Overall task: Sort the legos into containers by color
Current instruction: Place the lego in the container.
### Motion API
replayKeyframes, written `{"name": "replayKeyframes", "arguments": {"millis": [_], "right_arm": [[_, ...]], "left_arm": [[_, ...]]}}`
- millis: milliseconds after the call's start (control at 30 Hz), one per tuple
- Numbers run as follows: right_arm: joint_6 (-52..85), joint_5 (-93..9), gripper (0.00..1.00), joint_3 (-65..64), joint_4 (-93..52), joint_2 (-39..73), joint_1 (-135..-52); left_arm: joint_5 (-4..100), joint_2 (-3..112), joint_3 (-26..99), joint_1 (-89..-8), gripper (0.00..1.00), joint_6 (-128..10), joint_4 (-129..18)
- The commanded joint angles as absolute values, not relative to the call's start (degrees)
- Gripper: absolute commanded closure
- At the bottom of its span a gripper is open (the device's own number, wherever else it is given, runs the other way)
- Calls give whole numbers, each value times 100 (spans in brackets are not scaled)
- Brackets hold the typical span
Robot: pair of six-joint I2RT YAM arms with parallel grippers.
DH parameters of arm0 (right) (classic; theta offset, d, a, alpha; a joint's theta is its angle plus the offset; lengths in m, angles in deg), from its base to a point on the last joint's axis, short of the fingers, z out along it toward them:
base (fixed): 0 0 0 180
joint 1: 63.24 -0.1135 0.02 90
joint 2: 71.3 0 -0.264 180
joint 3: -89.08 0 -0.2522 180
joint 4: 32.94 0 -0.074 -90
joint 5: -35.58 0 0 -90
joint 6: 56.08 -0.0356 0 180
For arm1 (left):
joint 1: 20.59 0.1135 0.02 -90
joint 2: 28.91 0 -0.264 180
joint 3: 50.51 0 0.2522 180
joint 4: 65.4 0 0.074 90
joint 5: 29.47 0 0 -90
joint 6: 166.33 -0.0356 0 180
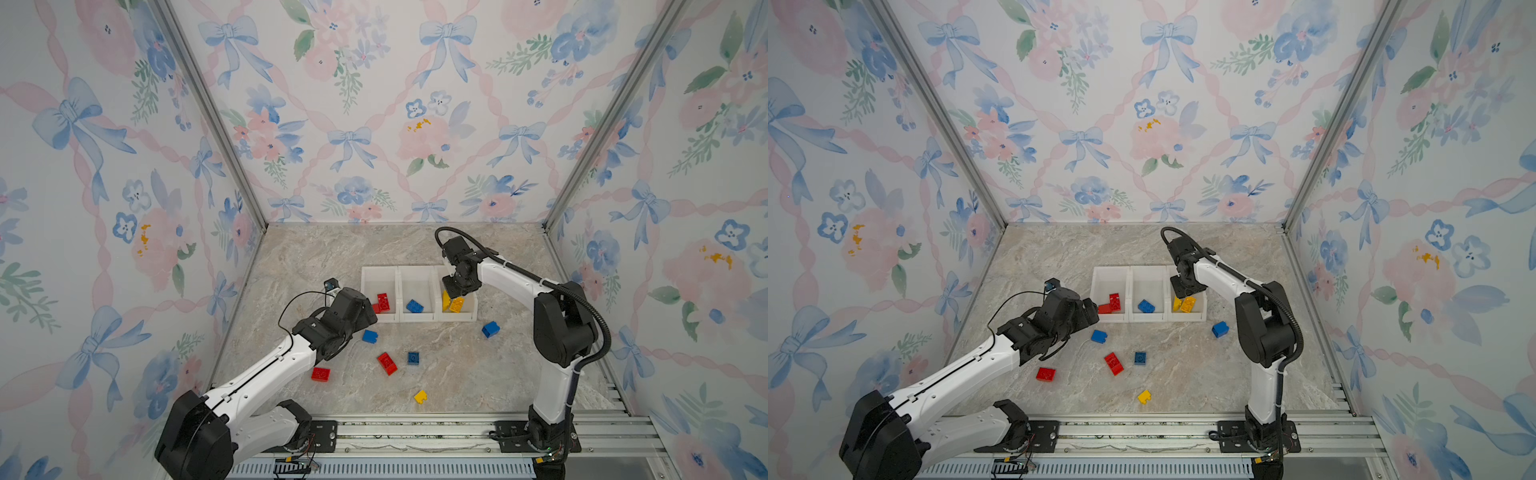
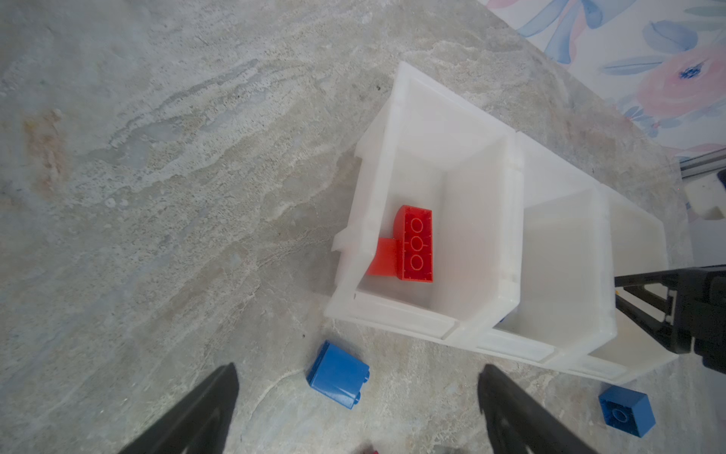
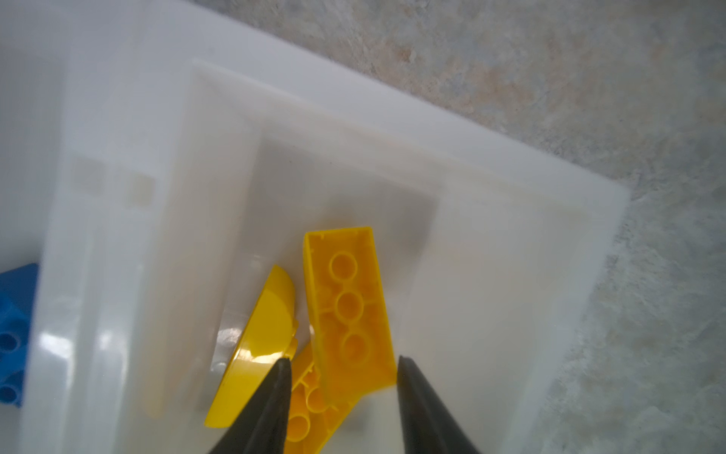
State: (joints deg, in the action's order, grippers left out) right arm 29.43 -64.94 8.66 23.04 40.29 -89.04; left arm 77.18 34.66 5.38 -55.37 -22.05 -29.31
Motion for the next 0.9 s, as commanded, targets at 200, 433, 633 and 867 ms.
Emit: {"name": "replayKeyframes", "arguments": {"millis": [200,433,633,867], "right_arm": [[2723,-6493,44,863,2395,3706,-8870],[2433,-6397,38,664,2632,3248,-8889],[1789,-6326,32,237,2952,2660,-8818],[736,-6222,25,-520,3206,1743,-8606]], "left_arm": [[7723,3531,572,-5521,2,-2164,-2926],[7732,3543,584,-5544,2,-2175,-2928],[7719,3534,571,-5539,2,-2184,-2927],[7721,3541,573,-5539,2,-2262,-2934]]}}
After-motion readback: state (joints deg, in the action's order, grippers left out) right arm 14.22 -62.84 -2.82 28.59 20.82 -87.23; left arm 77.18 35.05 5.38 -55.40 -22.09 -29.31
